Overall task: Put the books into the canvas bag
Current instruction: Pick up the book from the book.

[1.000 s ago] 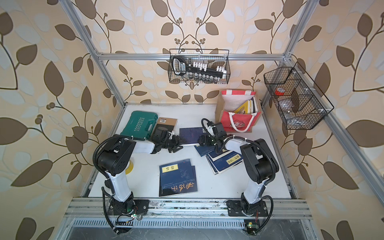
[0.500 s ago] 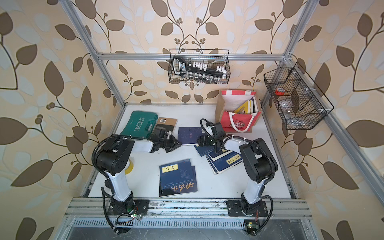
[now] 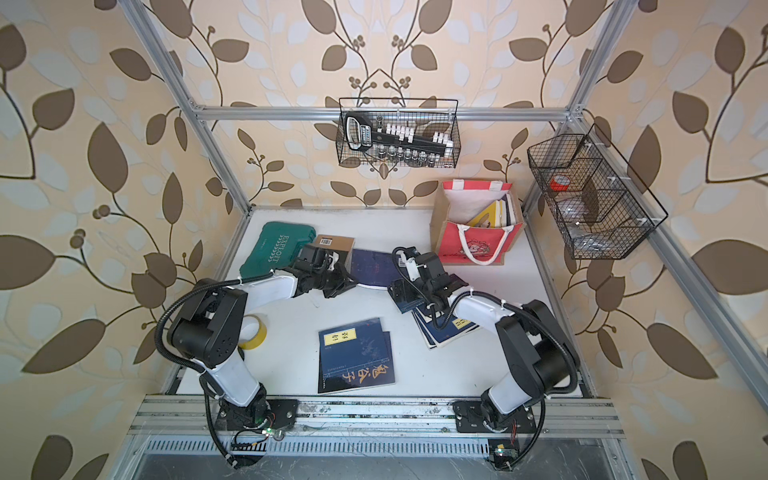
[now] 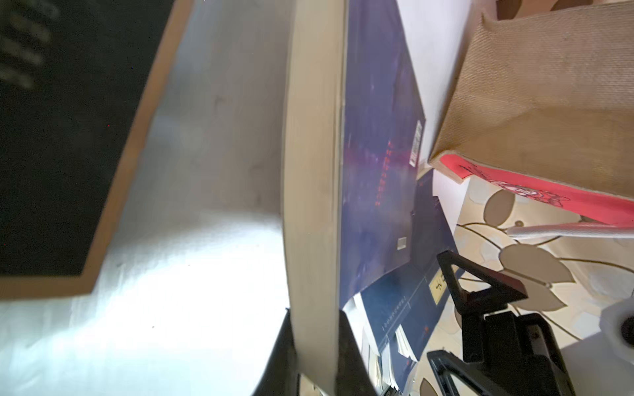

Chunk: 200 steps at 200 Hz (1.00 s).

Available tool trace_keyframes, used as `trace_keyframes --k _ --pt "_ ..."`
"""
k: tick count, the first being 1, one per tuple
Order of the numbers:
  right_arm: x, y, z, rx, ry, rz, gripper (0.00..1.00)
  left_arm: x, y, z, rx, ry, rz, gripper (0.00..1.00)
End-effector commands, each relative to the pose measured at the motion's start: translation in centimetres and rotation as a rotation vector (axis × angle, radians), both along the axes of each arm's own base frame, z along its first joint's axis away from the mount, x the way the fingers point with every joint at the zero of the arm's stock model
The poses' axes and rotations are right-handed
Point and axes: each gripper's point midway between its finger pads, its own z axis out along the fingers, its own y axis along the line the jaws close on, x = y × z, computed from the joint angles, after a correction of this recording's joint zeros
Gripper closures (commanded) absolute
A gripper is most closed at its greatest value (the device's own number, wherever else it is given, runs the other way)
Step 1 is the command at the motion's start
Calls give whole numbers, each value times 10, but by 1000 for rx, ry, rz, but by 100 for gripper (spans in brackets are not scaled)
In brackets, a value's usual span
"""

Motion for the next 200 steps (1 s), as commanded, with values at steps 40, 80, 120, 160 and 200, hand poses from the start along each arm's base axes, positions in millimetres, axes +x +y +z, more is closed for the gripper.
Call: trace_keyframes --k 40,80,120,160,200 --pt "-36 56 77 -93 -443 180 2 -5 3 114 15 -214 -79 100" --pt "-44 73 101 -147 -598 190 2 -22 4 165 -16 -270 -100 100" --pt "-49 101 105 -184 -639 247 7 -40 3 184 -43 -283 -104 100" --pt "-46 124 97 -207 -621 259 11 -52 2 195 -48 -298 -116 100" --pt "-29 128 92 -260 -606 167 24 -63 -3 204 -69 -302 -134 100"
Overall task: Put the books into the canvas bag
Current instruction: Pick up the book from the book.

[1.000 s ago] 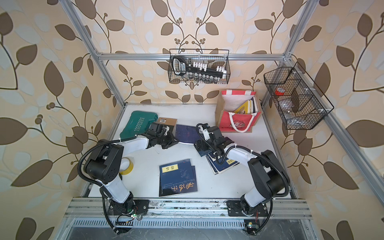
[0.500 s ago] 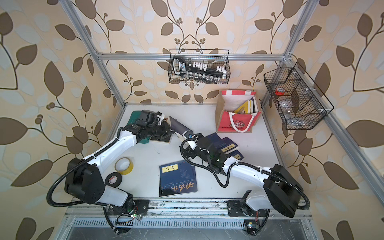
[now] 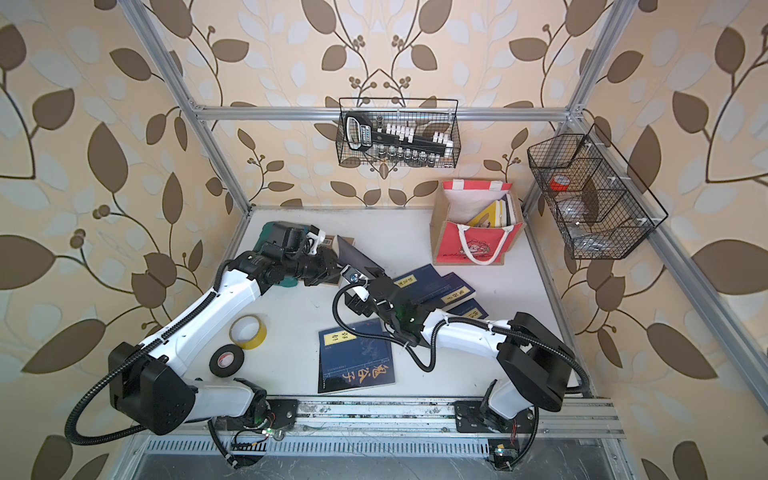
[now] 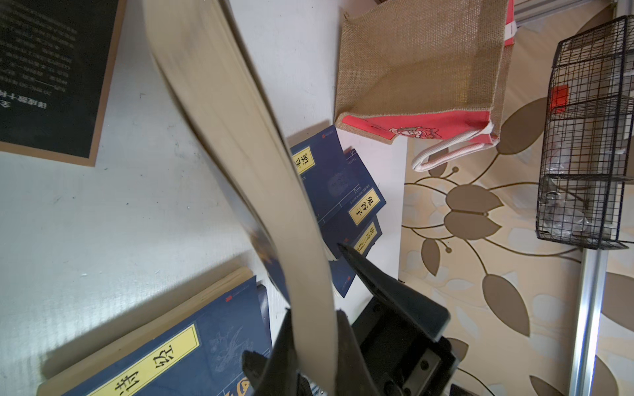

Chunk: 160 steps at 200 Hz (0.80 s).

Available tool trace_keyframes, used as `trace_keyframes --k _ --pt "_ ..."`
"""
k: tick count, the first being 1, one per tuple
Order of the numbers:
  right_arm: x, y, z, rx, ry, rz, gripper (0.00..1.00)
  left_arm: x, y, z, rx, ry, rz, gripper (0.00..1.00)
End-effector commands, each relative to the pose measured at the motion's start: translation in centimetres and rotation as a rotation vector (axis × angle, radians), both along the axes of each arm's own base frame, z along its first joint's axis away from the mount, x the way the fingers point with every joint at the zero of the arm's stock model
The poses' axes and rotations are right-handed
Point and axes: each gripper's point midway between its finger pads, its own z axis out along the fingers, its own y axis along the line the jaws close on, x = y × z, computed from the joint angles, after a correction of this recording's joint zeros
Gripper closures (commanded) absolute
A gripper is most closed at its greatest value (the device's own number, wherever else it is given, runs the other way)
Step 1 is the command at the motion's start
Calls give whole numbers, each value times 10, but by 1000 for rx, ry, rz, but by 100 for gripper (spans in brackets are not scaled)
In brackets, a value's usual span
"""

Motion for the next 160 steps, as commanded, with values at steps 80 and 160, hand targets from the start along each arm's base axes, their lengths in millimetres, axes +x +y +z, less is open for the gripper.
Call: trace_keyframes --k 80,160 --pt "23 4 10 -6 -2 -127 70 -8 -17 67 -97 -169 -61 100" --pt "-13 0 26 177 143 151 100 -6 -18 90 -97 -258 -93 62"
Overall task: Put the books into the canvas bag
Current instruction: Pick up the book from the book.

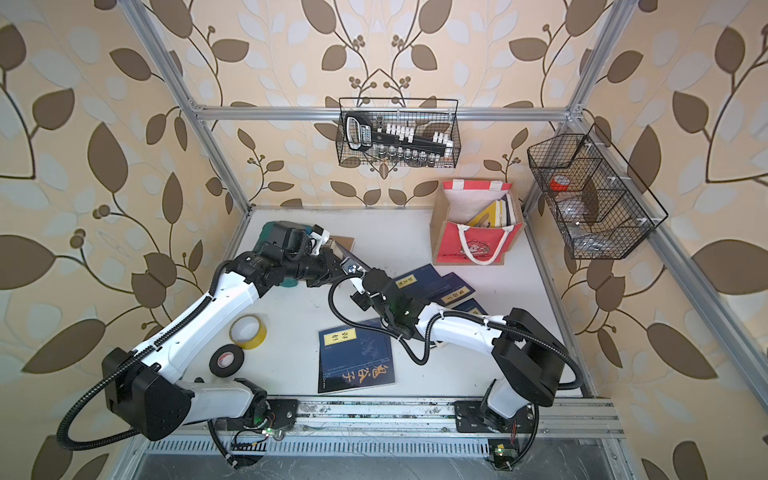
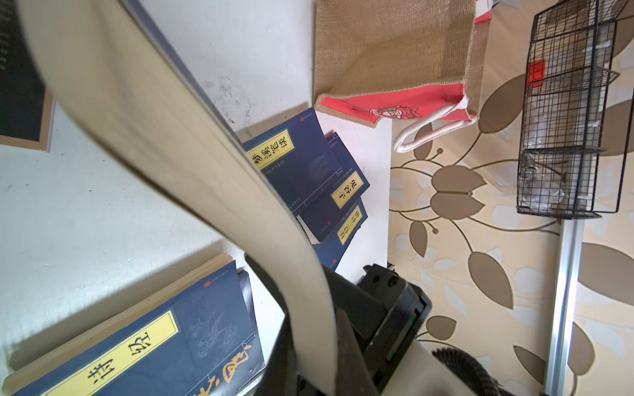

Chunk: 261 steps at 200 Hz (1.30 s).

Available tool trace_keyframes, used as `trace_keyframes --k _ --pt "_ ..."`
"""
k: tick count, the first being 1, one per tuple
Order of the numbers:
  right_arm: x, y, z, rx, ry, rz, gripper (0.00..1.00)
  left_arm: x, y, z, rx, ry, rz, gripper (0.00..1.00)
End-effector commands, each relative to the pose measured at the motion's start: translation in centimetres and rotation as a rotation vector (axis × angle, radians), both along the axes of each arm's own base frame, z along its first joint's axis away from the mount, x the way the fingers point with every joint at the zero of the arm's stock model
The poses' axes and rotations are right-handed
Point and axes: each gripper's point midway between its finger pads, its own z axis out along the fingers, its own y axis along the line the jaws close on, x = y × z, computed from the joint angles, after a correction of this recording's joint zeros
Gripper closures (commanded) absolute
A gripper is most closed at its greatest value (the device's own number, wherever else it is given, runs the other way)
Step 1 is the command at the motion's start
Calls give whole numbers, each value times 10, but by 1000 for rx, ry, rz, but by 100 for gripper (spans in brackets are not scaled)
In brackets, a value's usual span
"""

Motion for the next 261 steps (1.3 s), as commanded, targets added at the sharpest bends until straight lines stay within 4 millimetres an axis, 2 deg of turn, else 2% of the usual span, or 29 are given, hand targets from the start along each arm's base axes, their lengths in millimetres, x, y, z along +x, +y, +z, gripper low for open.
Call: trace_keyframes --k 1,10,21,31,43,65,94,126,161,191,210,224,236,261 --pt "-23 4 21 166 87 182 100 9 -4 71 -72 -246 -36 59" --pt "-24 -5 31 240 117 219 100 8 -2 76 -65 -271 -45 37" --pt "-25 -16 41 306 148 269 100 8 4 81 -54 -295 -39 20" --pt "-29 -24 50 353 173 318 100 9 11 84 -53 -310 -31 8" --pt "-30 -37 61 395 188 355 100 10 19 88 -65 -323 -31 2" --pt "-38 -52 82 484 206 432 100 9 28 94 -105 -335 -64 1" --pt "-58 -59 107 592 227 591 100 5 30 94 -129 -324 -146 1" --pt "-78 -52 108 593 279 721 100 1 30 97 -173 -296 -187 1" --pt "-76 -54 99 559 230 674 100 -4 28 102 -215 -218 -194 1" --pt "-73 -55 97 532 187 635 100 -12 32 93 -159 -178 -207 5" --pt "-80 -54 105 539 172 677 100 -12 36 76 -105 -160 -206 9" --pt "-85 -53 112 568 200 718 100 -17 30 74 -150 -198 -268 8" --pt "-82 -52 122 613 253 737 100 -25 22 80 -228 -273 -344 5" --pt "-78 -44 133 674 484 833 100 -44 15 94 -333 -446 -441 1"
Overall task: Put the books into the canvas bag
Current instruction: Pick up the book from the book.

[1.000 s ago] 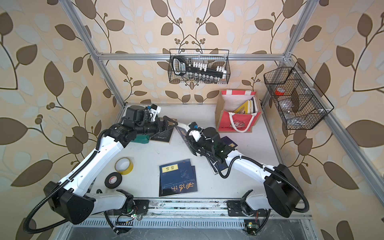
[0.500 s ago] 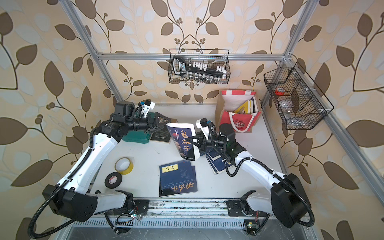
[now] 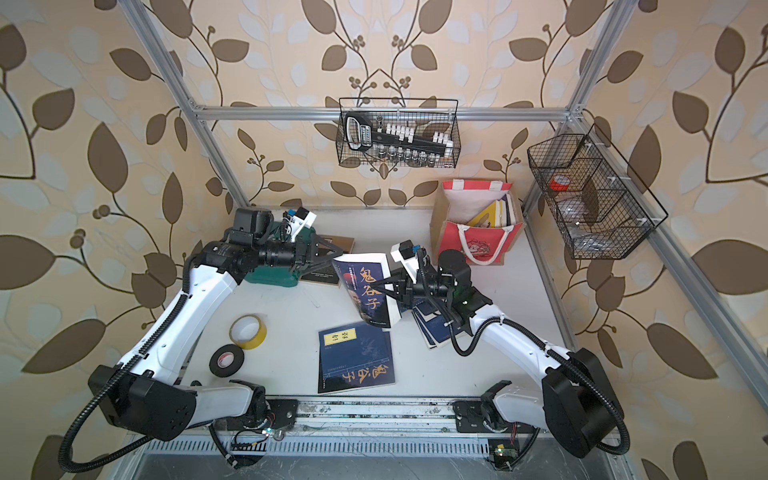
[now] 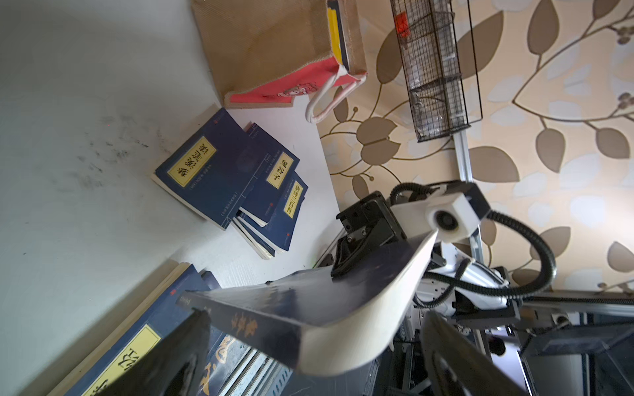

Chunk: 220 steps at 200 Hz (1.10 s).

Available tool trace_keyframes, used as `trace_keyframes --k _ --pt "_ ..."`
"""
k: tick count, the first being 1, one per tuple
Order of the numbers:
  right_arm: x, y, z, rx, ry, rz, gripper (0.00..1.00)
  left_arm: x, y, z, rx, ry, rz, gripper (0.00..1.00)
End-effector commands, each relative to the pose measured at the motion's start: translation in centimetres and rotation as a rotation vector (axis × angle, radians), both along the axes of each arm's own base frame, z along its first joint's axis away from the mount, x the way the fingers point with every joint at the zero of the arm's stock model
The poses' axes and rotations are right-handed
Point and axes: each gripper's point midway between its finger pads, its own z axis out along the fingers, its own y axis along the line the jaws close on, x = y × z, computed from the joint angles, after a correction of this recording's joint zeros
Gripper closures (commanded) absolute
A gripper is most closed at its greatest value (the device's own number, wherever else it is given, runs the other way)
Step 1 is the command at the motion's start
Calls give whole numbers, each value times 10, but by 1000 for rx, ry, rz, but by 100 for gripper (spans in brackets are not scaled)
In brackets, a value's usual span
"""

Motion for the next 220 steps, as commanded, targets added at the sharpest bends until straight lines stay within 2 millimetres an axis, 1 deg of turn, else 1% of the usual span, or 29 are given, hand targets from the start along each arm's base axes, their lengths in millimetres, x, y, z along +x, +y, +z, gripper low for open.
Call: trace_keyframes --k 1,13,22,28,38,69,77,88,99,107,113,139,146,159,176,195,220 --pt "-6 6 44 81 61 161 100 -24 -7 35 -139 -244 -136 1" --pt "-6 8 47 84 84 179 100 -28 -7 38 -136 -286 -132 1" --pt "-5 8 49 87 96 172 100 -32 -7 41 -139 -295 -145 5" --pt "-4 8 51 87 101 164 100 -34 -8 43 -142 -296 -155 9" --pt "0 8 50 80 115 147 100 -36 -8 45 -142 -303 -163 18" --pt "8 9 40 47 152 118 100 -38 -7 45 -139 -317 -159 55" --pt "8 10 40 48 158 127 100 -39 -8 47 -145 -323 -164 62" --pt "8 10 40 53 169 134 92 -40 -8 48 -151 -325 -171 71" --pt "5 10 43 60 161 154 84 -42 -8 48 -155 -326 -182 78" --pt "4 10 45 60 163 161 75 -42 -8 49 -151 -326 -180 82" --pt "3 10 47 60 163 171 70 -43 -8 48 -146 -327 -178 85" --pt "-1 10 55 65 167 197 50 -45 -8 48 -138 -332 -184 87" --pt "-2 10 57 66 170 206 47 -46 -8 47 -138 -331 -191 87" --pt "-1 10 59 65 182 207 45 -47 -8 45 -132 -329 -198 87" --pt "1 11 60 54 195 202 45 -49 -9 41 -118 -324 -209 87" --pt "6 12 58 30 208 191 47 -52 -11 37 -101 -317 -227 84" --pt "9 15 55 -2 228 190 65 -55 -13 34 -83 -319 -236 84"
